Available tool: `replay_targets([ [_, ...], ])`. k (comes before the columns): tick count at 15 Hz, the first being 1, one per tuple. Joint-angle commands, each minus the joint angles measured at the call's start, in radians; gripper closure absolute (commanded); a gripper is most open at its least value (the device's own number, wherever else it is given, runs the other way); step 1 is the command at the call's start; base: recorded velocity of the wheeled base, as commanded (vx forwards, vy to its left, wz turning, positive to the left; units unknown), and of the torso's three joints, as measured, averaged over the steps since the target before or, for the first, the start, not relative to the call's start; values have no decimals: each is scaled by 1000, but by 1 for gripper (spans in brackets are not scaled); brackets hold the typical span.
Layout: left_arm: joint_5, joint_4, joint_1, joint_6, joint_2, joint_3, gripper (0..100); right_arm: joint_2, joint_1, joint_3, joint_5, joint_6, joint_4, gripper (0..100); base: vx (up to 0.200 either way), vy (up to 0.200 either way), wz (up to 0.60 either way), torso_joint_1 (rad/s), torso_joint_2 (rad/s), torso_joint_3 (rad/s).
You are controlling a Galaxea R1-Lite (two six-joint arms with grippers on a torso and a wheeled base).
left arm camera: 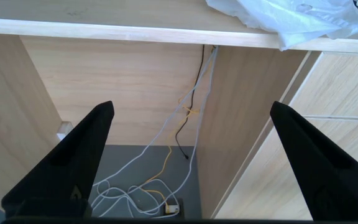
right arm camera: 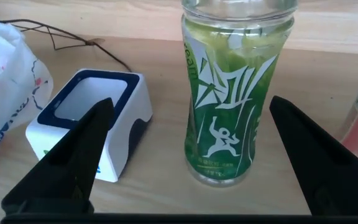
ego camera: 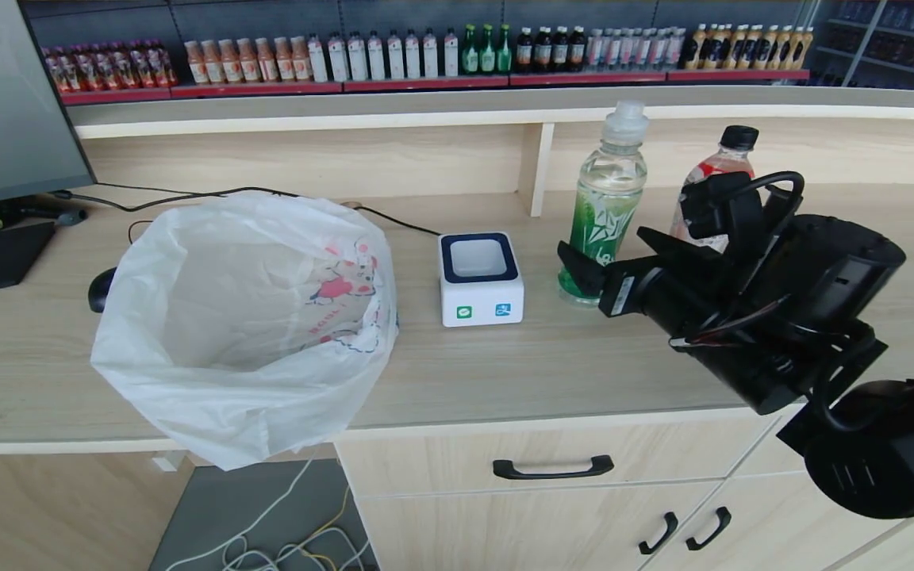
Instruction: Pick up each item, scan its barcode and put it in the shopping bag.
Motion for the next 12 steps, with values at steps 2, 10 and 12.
replay_targets([
  [2,0,0,0,0,0,0,0,34,-1,-8,-58,-2,-21,0,0,0,0,0,0,0],
  [10,0,0,0,0,0,0,0,126,-8,-134,-95,-5,-31,0,0,0,0,0,0,0],
  [12,0,0,0,0,0,0,0,141,-36,-145,-90,-20,-40,0,0,0,0,0,0,0],
])
